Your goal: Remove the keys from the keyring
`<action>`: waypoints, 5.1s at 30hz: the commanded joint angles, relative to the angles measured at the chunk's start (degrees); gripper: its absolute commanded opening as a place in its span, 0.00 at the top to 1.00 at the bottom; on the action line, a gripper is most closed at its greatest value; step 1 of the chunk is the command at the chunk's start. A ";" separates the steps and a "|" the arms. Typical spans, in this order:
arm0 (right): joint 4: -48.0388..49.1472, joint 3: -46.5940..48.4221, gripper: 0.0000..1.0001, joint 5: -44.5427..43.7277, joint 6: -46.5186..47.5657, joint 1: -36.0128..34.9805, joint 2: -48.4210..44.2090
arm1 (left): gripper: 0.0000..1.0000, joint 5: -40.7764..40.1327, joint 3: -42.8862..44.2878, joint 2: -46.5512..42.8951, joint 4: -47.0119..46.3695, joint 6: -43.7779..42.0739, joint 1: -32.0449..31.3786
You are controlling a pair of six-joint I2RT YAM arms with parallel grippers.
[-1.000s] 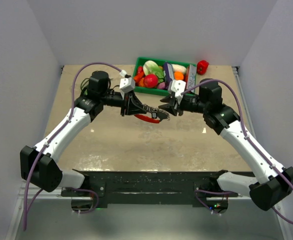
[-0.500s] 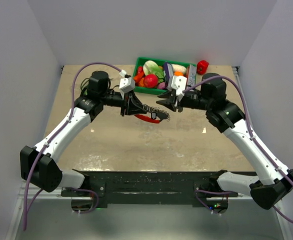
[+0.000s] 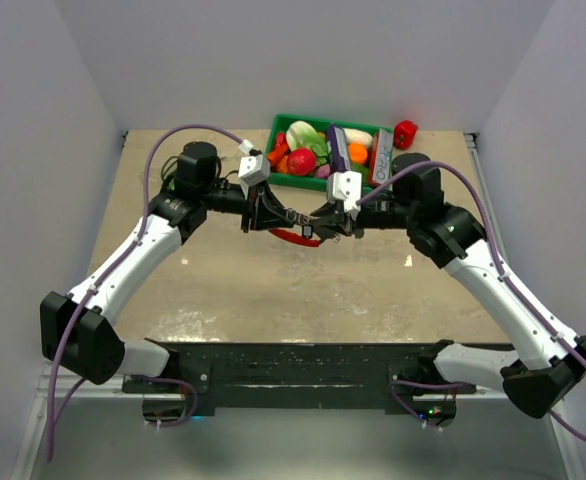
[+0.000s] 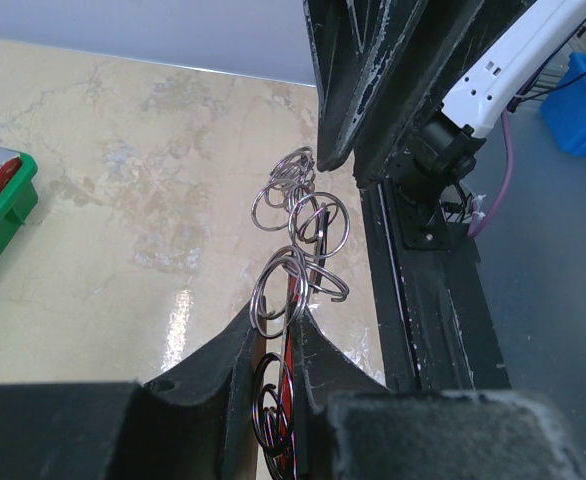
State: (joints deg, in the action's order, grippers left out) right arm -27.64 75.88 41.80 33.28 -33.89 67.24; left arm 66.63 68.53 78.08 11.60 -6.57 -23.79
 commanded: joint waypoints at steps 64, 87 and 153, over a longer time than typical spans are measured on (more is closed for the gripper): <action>8.31 -0.30 1.00 -11.14 -4.18 -1.53 0.17 | 1.00 -0.36 -0.94 -2.41 -2.37 0.68 -0.38; 3.65 0.85 1.00 -13.32 0.72 -0.48 0.96 | 1.00 0.25 -0.77 -3.11 -0.87 -0.38 -0.73; -2.50 2.96 1.00 -10.42 1.35 -2.59 2.19 | 1.00 4.56 -0.86 -3.11 -0.61 0.06 -2.31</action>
State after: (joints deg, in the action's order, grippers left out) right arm -28.40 78.28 33.06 30.30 -37.28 70.96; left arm 68.36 65.19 77.08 10.76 -6.20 -25.71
